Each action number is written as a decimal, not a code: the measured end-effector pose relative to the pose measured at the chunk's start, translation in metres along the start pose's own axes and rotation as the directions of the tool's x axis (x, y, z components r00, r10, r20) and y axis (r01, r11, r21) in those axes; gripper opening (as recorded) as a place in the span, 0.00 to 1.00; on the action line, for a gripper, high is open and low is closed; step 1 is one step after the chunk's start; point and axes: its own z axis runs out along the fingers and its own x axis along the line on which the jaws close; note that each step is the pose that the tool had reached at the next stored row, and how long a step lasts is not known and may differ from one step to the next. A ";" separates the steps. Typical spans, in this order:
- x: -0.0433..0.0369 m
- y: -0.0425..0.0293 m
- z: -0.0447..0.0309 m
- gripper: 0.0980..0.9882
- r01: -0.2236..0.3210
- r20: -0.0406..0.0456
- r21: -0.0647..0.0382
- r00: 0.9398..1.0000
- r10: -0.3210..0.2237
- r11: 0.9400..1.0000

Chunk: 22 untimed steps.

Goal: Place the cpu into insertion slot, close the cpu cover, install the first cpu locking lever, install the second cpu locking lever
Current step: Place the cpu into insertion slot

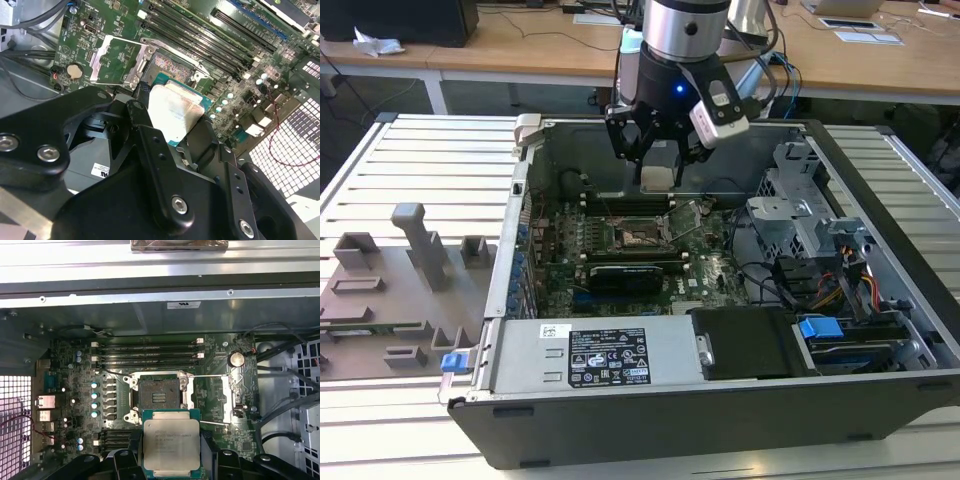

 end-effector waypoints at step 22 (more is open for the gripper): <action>-0.0001 -0.0007 0.0075 0.50 0.000 0.000 0.000 1.000 0.000 1.000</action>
